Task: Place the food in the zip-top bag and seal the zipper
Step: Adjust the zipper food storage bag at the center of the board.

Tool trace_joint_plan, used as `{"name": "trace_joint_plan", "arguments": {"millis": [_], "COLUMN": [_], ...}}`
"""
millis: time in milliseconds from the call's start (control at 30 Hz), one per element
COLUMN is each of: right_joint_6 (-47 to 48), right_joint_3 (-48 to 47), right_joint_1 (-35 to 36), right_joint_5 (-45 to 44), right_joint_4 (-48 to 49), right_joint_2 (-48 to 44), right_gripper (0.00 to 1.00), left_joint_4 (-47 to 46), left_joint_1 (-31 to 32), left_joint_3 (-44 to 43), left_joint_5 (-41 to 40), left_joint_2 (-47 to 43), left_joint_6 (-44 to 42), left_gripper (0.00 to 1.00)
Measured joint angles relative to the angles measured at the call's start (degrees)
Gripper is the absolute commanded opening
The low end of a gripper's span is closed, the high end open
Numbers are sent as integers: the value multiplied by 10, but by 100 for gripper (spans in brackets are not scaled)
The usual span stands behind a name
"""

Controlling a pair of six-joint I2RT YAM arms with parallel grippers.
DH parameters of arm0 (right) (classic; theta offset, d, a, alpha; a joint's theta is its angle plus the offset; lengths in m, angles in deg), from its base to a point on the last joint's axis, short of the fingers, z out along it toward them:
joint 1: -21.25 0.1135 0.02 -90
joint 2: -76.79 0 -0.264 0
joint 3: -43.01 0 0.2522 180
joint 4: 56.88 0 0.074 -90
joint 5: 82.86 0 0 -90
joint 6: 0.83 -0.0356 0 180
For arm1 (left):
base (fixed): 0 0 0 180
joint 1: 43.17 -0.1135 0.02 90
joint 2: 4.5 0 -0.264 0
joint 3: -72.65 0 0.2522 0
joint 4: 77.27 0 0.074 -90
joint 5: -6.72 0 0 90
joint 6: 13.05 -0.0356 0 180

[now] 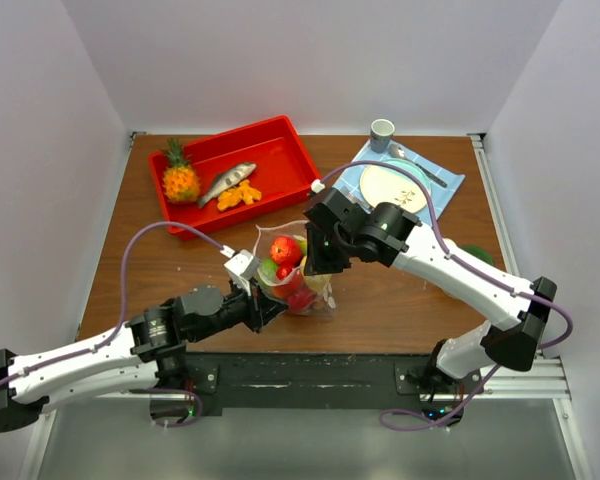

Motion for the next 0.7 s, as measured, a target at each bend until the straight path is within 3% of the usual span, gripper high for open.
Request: {"name": "trace_joint_plan", "arguments": {"millis": [367,700], "right_joint_6": [-10,-18], "right_joint_3": [0,0], "right_joint_1": [0,-2], "right_joint_5": [0,3], "right_joint_4": [1,10], "right_joint_2": [1,2], "right_gripper": [0,0], "left_joint_4": [-5,-50], "left_joint_1": [-8,-143], "left_joint_3": [33,35], "left_joint_5": [-45,-31], "left_joint_2": [66,117], "left_joint_6": [73,62], "left_gripper": [0,0]}}
